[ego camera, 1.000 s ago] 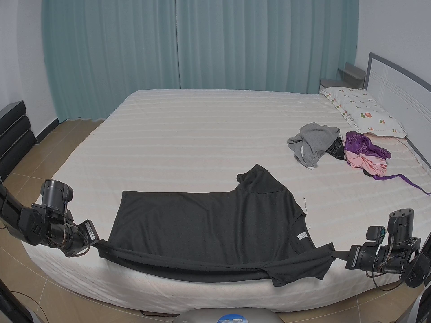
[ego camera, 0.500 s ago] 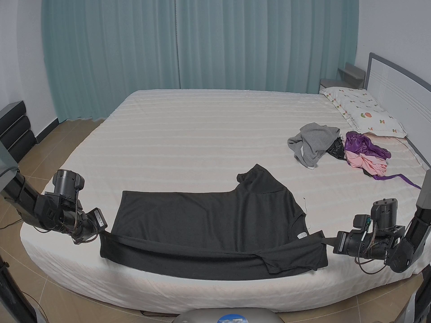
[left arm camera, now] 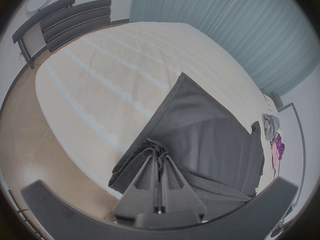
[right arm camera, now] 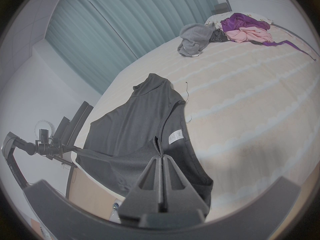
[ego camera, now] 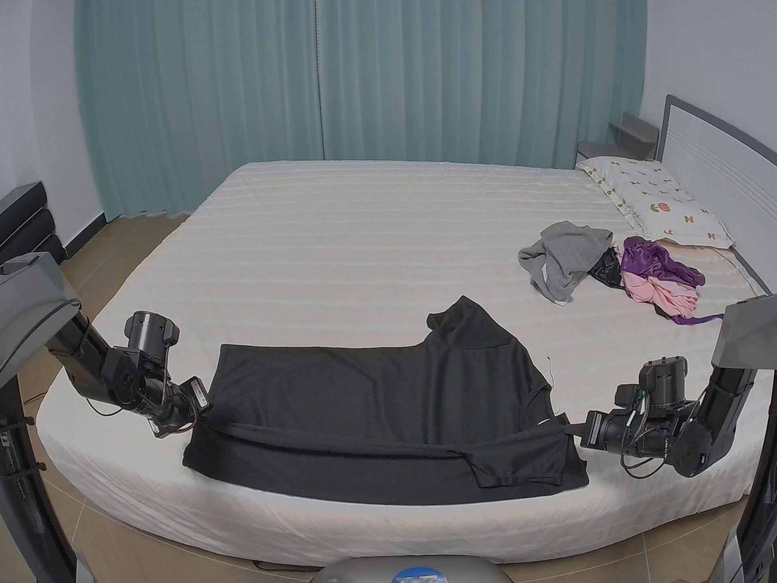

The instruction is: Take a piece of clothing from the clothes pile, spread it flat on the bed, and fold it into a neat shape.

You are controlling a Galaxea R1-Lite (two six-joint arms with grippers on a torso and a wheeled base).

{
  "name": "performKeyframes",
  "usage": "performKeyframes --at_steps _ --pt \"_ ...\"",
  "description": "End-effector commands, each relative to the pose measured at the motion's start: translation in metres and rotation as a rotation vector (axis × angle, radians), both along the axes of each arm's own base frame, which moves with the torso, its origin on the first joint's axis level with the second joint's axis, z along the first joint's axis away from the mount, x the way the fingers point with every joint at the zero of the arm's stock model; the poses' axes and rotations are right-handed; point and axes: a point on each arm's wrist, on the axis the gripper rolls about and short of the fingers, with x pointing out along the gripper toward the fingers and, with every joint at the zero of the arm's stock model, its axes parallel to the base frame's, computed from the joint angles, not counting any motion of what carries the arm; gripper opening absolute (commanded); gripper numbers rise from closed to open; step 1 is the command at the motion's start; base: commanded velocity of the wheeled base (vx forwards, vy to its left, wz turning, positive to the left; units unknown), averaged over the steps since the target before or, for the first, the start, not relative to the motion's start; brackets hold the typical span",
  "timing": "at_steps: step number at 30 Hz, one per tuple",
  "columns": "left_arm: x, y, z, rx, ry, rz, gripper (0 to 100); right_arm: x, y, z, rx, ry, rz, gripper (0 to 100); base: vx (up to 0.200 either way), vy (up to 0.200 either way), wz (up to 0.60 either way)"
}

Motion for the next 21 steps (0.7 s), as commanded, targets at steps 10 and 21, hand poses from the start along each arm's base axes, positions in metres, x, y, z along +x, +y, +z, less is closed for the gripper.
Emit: performKeyframes --at_steps 10,21 --pt "0.032 0.000 -0.032 -0.035 0.030 0.040 100 0.019 0.002 -0.024 -0.004 0.045 -0.003 0 0.000 0.000 0.00" --pt "0.033 0.001 -0.023 -0.064 0.002 0.084 100 0.024 0.002 -0.017 0.028 0.020 -0.028 100 0.000 0.000 0.00"
